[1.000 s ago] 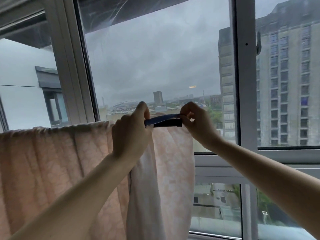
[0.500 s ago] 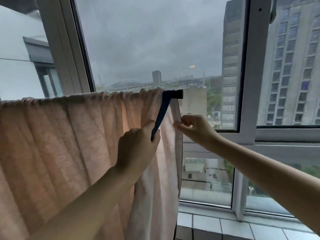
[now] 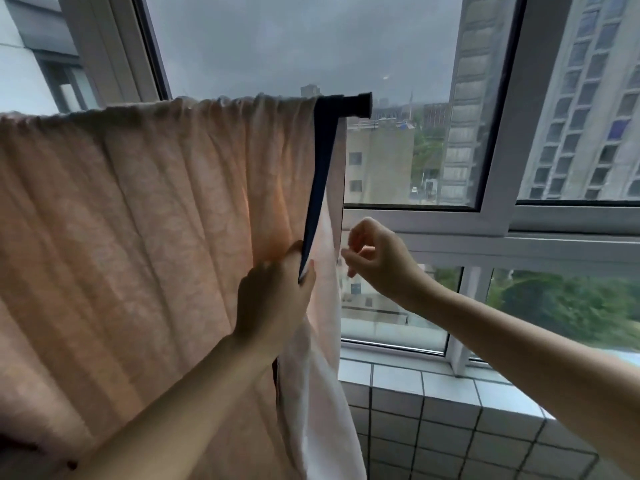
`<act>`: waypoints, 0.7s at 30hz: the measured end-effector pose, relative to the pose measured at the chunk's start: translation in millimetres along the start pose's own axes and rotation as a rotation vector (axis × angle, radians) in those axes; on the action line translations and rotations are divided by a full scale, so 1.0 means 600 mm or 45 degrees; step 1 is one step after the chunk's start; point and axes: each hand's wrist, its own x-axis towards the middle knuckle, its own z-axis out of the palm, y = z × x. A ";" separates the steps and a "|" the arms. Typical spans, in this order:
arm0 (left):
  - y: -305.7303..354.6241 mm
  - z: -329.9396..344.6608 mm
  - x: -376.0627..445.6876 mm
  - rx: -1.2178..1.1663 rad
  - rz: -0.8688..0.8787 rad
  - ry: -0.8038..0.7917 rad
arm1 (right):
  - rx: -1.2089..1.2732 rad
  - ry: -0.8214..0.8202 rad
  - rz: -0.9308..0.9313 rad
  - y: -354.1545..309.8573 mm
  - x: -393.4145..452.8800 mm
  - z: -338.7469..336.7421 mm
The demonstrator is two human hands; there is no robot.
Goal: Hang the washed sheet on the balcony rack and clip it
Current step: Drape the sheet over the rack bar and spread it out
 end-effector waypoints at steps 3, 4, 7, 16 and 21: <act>-0.010 0.011 -0.036 -0.067 -0.052 -0.036 | 0.119 0.031 -0.048 -0.025 -0.008 0.010; -0.015 0.014 -0.049 -0.078 -0.046 -0.032 | 0.168 0.009 -0.042 -0.034 -0.012 0.014; -0.035 0.019 -0.083 -0.018 -0.017 -0.055 | 0.175 -0.121 -0.005 -0.049 -0.022 0.034; -0.076 -0.025 -0.082 -0.178 -0.285 0.318 | 0.044 0.022 -0.038 -0.065 -0.029 0.080; -0.119 -0.035 -0.040 -0.435 -0.831 0.076 | 0.014 0.094 0.018 -0.065 -0.035 0.098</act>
